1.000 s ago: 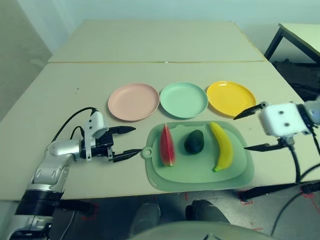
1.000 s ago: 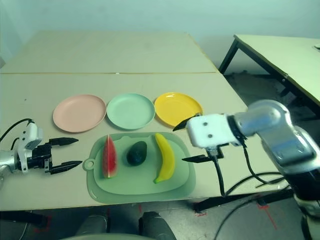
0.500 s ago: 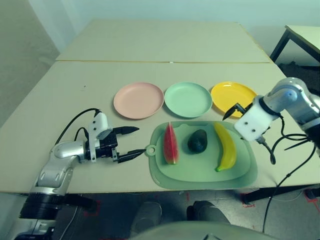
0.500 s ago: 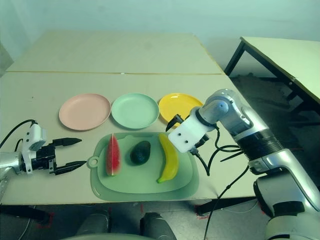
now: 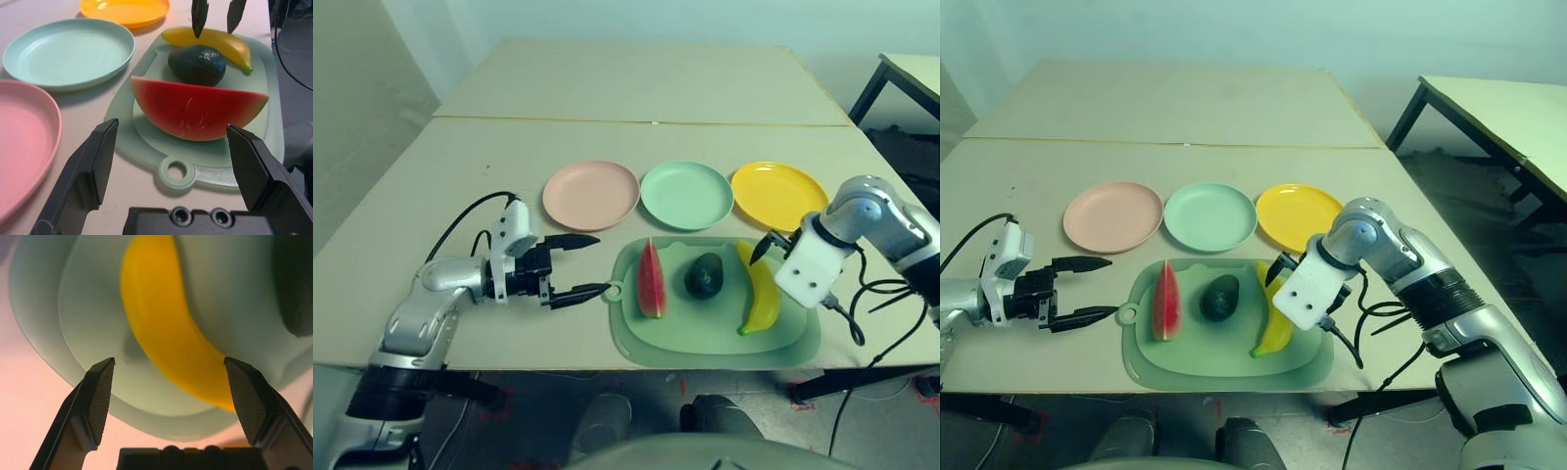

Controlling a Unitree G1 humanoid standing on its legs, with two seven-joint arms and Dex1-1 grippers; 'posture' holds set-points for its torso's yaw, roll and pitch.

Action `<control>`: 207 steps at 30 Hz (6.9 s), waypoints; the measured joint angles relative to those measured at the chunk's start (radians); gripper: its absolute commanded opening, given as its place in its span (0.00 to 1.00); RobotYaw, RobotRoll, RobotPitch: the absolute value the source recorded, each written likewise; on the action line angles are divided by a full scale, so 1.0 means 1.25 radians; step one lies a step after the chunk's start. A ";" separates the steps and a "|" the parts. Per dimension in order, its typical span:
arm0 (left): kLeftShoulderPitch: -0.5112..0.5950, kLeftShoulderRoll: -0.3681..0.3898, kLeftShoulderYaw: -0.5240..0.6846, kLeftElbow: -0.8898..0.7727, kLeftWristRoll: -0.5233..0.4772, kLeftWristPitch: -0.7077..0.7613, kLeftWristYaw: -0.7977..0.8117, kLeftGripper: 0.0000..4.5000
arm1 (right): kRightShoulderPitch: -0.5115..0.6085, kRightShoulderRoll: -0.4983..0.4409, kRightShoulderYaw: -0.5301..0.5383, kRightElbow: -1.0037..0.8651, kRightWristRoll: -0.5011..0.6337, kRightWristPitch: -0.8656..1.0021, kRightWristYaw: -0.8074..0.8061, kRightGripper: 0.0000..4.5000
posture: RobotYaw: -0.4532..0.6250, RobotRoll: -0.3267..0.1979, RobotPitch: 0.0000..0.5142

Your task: Place the fruits into color-matched plates.

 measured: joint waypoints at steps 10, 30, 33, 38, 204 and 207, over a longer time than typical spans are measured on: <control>-0.019 0.012 -0.009 -0.008 0.002 -0.003 -0.018 1.00 | 0.029 0.012 0.001 -0.003 -0.033 0.052 -0.025 0.37 | 0.54 0.62 0.09; -0.017 0.030 -0.016 -0.002 0.020 -0.014 -0.015 1.00 | -0.411 0.140 0.006 0.672 -0.249 0.059 -0.281 0.37 | 0.55 0.62 0.08; -0.017 0.029 -0.014 -0.001 0.020 -0.014 -0.004 1.00 | -0.426 0.181 0.010 0.755 -0.290 0.061 -0.383 0.37 | 0.56 0.62 0.09; -0.002 0.029 0.002 -0.007 0.019 -0.017 0.013 1.00 | -0.426 0.219 0.013 0.821 -0.330 0.075 -0.493 0.37 | 0.58 0.62 0.10; -0.082 -0.012 -0.016 0.053 0.075 0.081 0.135 1.00 | 0.451 0.133 -0.646 0.006 0.557 0.498 -0.017 0.99 | 0.48 0.62 0.14; -0.102 0.004 -0.036 0.068 0.100 0.057 0.114 1.00 | 0.497 0.102 -0.584 0.022 0.604 0.316 -0.003 0.99 | 0.48 0.62 0.13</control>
